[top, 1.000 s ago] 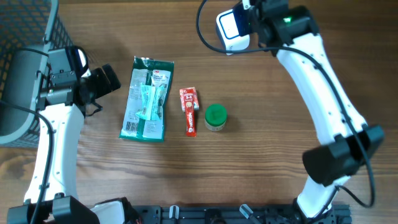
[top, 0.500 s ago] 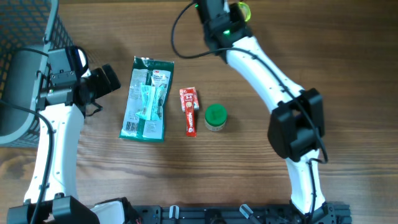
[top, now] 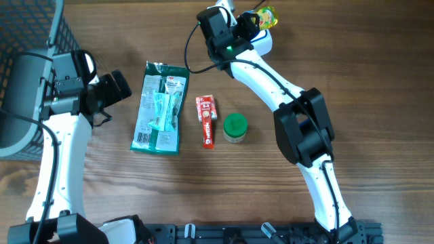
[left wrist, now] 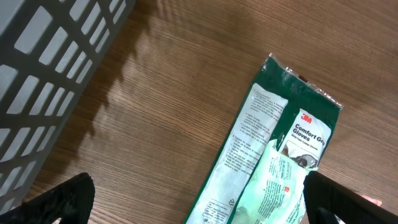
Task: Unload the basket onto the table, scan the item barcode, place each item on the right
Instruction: 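Hold the bottle over the white scanner window with the right gripper, then set the bottle down right of the scanner and open the right gripper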
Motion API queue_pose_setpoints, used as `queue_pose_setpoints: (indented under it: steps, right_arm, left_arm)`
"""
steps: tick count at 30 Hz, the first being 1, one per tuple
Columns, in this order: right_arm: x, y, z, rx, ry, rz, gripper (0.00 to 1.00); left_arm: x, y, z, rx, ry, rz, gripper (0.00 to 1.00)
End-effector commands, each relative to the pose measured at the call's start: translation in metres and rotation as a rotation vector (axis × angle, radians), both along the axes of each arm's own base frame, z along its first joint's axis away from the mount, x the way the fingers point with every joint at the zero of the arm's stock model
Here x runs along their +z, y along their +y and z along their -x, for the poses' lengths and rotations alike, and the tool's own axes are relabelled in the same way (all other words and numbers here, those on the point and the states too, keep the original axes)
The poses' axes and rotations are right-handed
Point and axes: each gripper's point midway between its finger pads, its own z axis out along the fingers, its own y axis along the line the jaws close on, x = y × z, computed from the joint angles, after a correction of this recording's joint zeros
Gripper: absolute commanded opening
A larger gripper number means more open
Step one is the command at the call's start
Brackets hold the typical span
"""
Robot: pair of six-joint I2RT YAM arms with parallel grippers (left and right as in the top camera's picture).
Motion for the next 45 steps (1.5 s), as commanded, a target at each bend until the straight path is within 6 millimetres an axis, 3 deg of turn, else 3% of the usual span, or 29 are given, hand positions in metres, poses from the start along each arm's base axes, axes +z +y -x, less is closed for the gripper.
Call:
queue_pose_setpoints:
  steps: [1,5,8,10,14,18,19,23,28,34,36,37,39,40,43,45]
  right_arm:
    - [0.023,-0.007,0.002,-0.041,-0.045,0.021,0.26]
    - [0.083,-0.019,0.010,-0.056,-0.123,-0.033,0.26]
    - [0.139,-0.038,0.027,-0.075,-0.183,-0.117,0.25]
    - [0.164,-0.049,0.041,-0.071,-0.196,-0.202,0.23]
    - [0.182,-0.079,0.074,-0.072,-0.110,-0.409,0.26]
    - [0.158,-0.106,0.104,-0.099,0.097,-0.673,0.26]
    - [0.140,-0.114,0.115,-0.099,0.218,-0.771,0.26]
    - [0.091,-0.150,0.137,-0.181,0.429,-0.902,0.29]
    - [0.028,-0.193,0.162,-0.321,0.562,-0.888,0.33]
    - [-0.030,-0.198,0.185,-0.369,0.658,-0.871,0.37]
    - [-0.043,-0.198,0.186,-0.372,0.658,-0.872,0.42]
    - [-0.048,-0.198,0.187,-0.372,0.656,-0.872,0.50]
    - [-0.052,-0.198,0.186,-0.370,0.653,-0.873,0.77]
    - [-0.052,-0.198,0.186,-0.369,0.650,-0.873,0.98]
    - [-0.050,-0.198,0.184,-0.369,0.641,-0.876,1.00]
    - [-0.036,-0.198,0.178,-0.360,0.617,-0.881,1.00]
  left_arm:
    - [0.002,0.002,-0.001,-0.005,-0.004,-0.010,1.00]
    - [0.002,0.002,-0.001,-0.005,-0.003,-0.010,1.00]
    - [0.002,0.002,-0.001,-0.005,-0.004,-0.010,1.00]
    - [0.002,0.002,-0.001,-0.005,-0.003,-0.010,1.00]
    - [0.002,0.002,-0.001,-0.005,-0.004,-0.010,1.00]
    - [0.002,0.002,-0.001,-0.005,-0.004,-0.010,1.00]
    - [0.002,0.002,-0.001,-0.005,-0.004,-0.010,1.00]
    - [0.002,0.002,-0.001,-0.005,-0.004,-0.010,1.00]
    - [0.002,0.002,-0.001,-0.005,-0.004,-0.010,1.00]
    - [0.002,0.002,-0.001,-0.005,-0.004,-0.010,1.00]
    - [0.002,0.002,-0.001,-0.005,-0.004,-0.010,1.00]
    - [0.002,0.002,-0.001,-0.005,-0.004,-0.010,1.00]
    - [0.002,0.002,-0.001,-0.005,-0.003,-0.010,1.00]
    - [0.002,0.002,-0.001,-0.005,-0.004,-0.010,1.00]
    - [0.002,0.002,-0.001,-0.005,-0.004,-0.010,1.00]
    - [0.002,0.002,-0.001,-0.005,-0.004,-0.010,1.00]
